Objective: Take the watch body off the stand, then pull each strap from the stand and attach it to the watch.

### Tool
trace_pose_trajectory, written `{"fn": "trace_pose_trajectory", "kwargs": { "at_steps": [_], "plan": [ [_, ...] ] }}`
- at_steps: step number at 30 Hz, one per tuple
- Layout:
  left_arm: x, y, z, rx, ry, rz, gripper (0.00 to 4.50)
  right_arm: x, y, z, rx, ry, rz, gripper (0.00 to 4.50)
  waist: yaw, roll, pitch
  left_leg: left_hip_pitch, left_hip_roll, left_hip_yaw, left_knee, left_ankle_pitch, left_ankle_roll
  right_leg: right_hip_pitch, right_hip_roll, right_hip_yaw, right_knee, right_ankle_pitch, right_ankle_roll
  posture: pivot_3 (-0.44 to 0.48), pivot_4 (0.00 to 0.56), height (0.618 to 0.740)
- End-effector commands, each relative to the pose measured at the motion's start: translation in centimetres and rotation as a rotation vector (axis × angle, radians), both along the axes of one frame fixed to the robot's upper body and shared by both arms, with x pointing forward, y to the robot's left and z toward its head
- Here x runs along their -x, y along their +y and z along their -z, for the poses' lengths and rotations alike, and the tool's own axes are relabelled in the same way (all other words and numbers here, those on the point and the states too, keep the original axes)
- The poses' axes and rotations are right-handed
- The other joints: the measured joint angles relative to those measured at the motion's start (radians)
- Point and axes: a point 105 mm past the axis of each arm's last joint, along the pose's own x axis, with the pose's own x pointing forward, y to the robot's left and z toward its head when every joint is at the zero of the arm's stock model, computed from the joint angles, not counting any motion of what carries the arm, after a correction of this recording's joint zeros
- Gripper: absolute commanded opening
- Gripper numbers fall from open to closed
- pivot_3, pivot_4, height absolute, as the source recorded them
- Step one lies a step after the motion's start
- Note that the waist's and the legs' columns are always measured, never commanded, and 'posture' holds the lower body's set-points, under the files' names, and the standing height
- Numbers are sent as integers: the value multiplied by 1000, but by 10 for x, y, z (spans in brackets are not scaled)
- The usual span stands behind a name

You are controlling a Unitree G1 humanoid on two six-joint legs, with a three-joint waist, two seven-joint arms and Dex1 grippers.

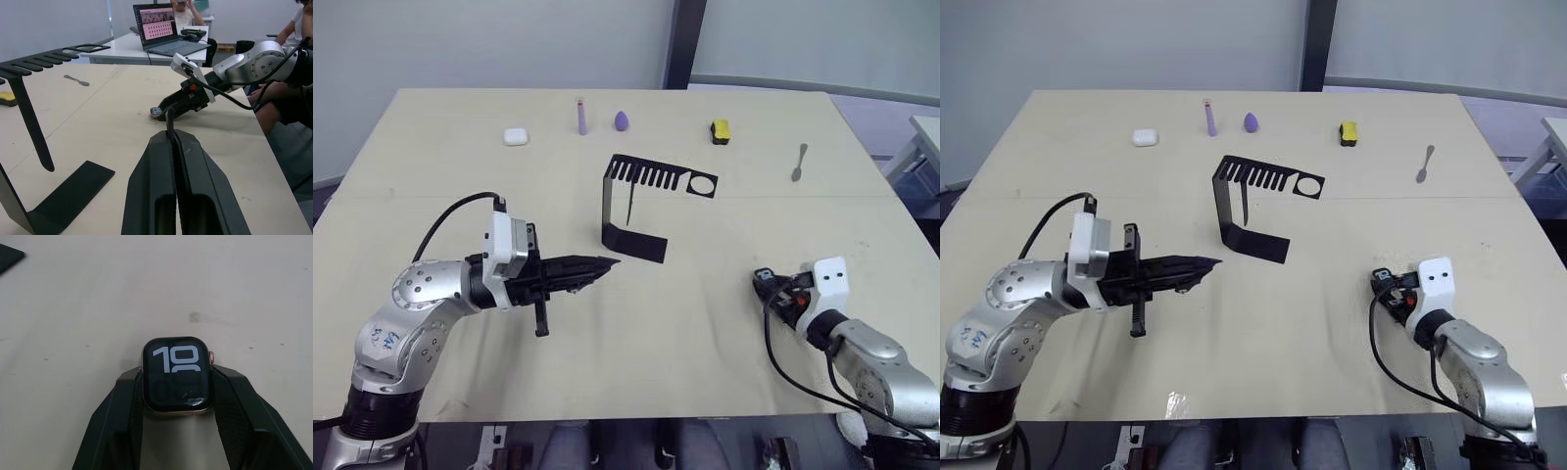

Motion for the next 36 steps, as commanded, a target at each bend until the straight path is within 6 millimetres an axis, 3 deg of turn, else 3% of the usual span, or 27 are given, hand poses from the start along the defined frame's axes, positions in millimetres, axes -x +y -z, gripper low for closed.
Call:
{"fn": "trace_pose_trajectory", "kwargs": {
  "at_steps": [1,3,9,18,36],
  "plan": [
    [-4,10,-9,-114,-198,-19,0,25,45,-35,-178,28,-356,1513,0,2,1,0,0,0,0,0,0,0,0,0,0,0,0,0,150,740],
    [-3,16,-2,-198,-266,0,0,37,64,-43,-265,107,-494,1513,-2,3,1,0,1,0,0,0,0,0,0,0,0,0,0,0,150,740],
    [-7,24,4,-331,-415,50,0,38,104,-56,-491,255,-616,1513,-1,3,1,0,2,0,0,-1,0,-1,-1,-1,0,-1,-2,0,150,740],
    [-2,1,9,-381,-499,166,0,50,155,-50,-611,414,-738,1513,-2,3,1,-2,0,1,1,-2,2,-1,-3,-1,3,0,0,0,150,740],
    [1,-14,18,-390,-423,206,0,47,159,-52,-629,433,-741,1513,-2,3,1,-2,1,2,1,-1,2,-2,-2,-1,5,0,0,0,150,740]
  ]
}}
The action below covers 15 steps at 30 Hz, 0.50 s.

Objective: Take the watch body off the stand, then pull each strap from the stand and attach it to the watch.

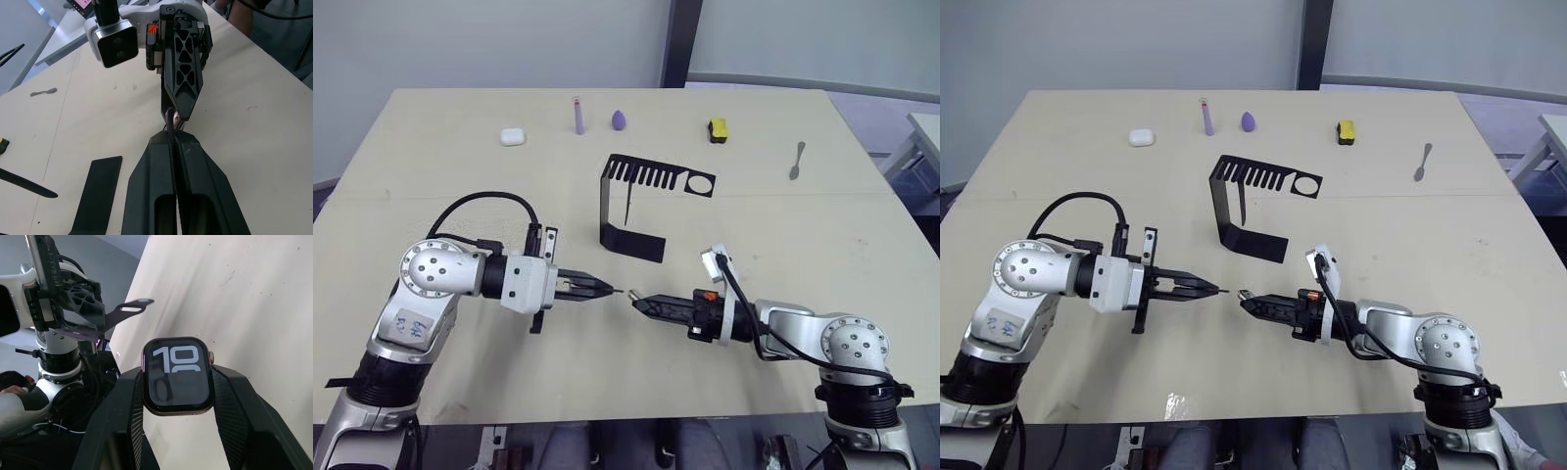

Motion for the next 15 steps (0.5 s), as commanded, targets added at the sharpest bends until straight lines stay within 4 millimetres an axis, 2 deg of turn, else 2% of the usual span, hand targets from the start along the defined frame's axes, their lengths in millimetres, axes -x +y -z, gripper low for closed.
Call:
{"fn": "trace_pose_trajectory", "kwargs": {
  "at_steps": [1,15],
  "plan": [
    [5,-8,-1,-12,-40,24,0,4,2,-10,-35,-29,-25,1513,0,0,0,0,0,0,0,0,0,0,0,0,0,0,0,0,150,740],
    [-7,-4,6,-51,-67,-26,0,6,2,-9,-29,-28,-27,1513,0,0,0,0,0,0,0,0,0,0,0,0,0,0,0,0,150,740]
  ]
}}
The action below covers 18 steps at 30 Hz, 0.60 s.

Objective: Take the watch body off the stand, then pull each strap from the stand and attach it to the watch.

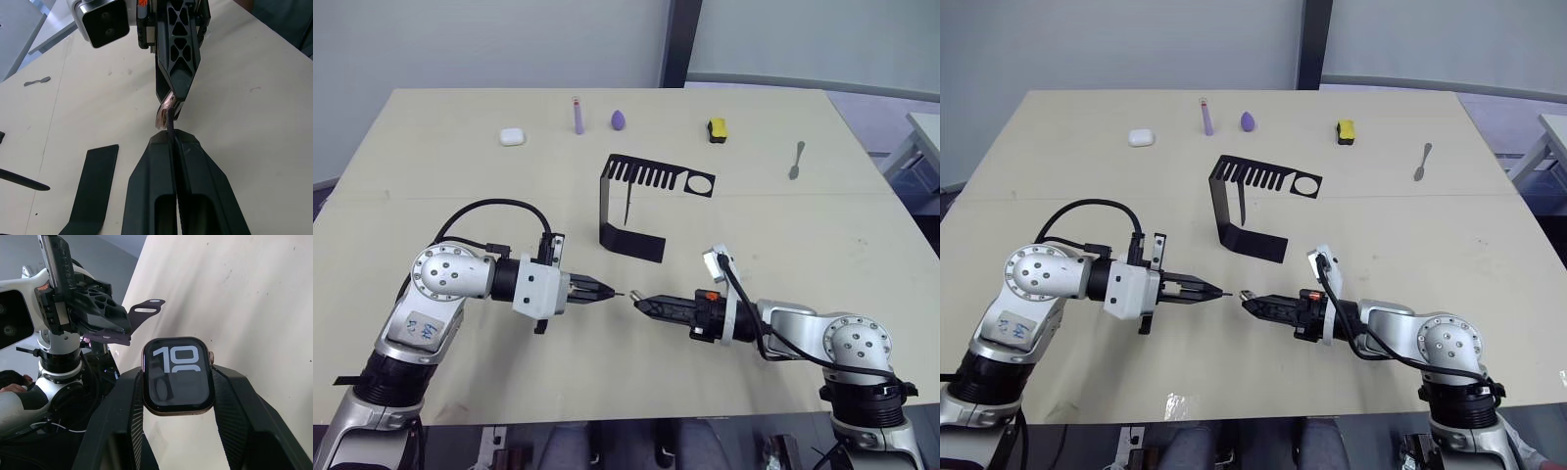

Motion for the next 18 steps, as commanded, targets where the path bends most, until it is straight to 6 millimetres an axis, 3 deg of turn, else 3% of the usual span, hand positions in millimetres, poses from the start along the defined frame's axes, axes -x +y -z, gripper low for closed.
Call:
{"fn": "trace_pose_trajectory", "kwargs": {
  "at_steps": [1,18],
  "plan": [
    [-3,-2,-4,5,-33,-1,0,5,2,-9,-30,-29,-19,1513,0,0,0,0,0,0,0,0,0,0,0,0,0,0,0,0,150,740],
    [-6,-5,0,10,-21,-15,0,7,4,-8,-32,-26,-24,1513,0,0,0,0,0,0,0,0,0,0,0,0,0,0,0,0,150,740]
  ]
}}
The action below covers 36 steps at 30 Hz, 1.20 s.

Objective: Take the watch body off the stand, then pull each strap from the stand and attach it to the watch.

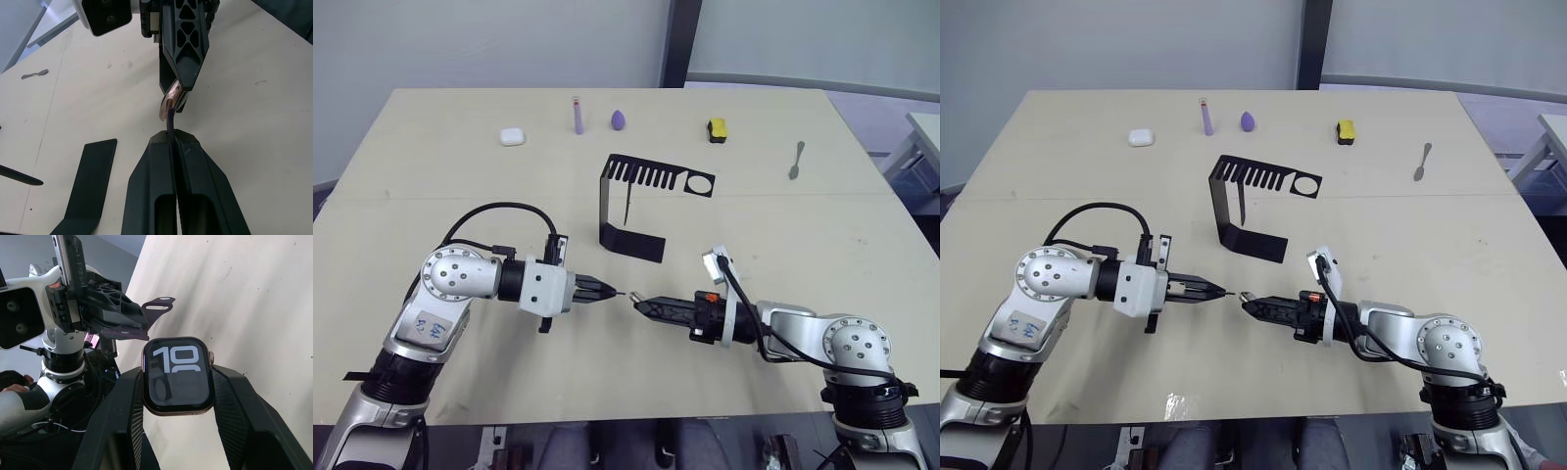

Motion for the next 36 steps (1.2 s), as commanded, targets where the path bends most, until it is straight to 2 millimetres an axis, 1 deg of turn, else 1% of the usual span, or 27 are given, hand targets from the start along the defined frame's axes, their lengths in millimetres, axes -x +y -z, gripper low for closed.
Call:
{"fn": "trace_pose_trajectory", "kwargs": {
  "at_steps": [1,16,26,36],
  "plan": [
    [0,-3,-7,10,-37,5,0,6,4,-9,-29,-32,-24,1513,0,0,0,0,0,0,0,0,0,0,0,0,0,0,0,0,150,740],
    [-2,-8,-6,14,-36,2,0,8,6,-9,-33,-29,-33,1513,0,0,0,0,0,0,0,0,0,0,0,0,0,0,0,0,150,740],
    [2,-11,-4,13,-19,24,0,7,6,-9,-33,-30,-29,1513,0,0,0,0,0,0,0,0,0,0,0,0,0,0,0,0,150,740],
    [2,-16,-2,12,-18,24,0,7,6,-8,-25,-31,-33,1513,0,0,0,0,0,0,0,0,0,0,0,0,0,0,0,0,150,740]
  ]
}}
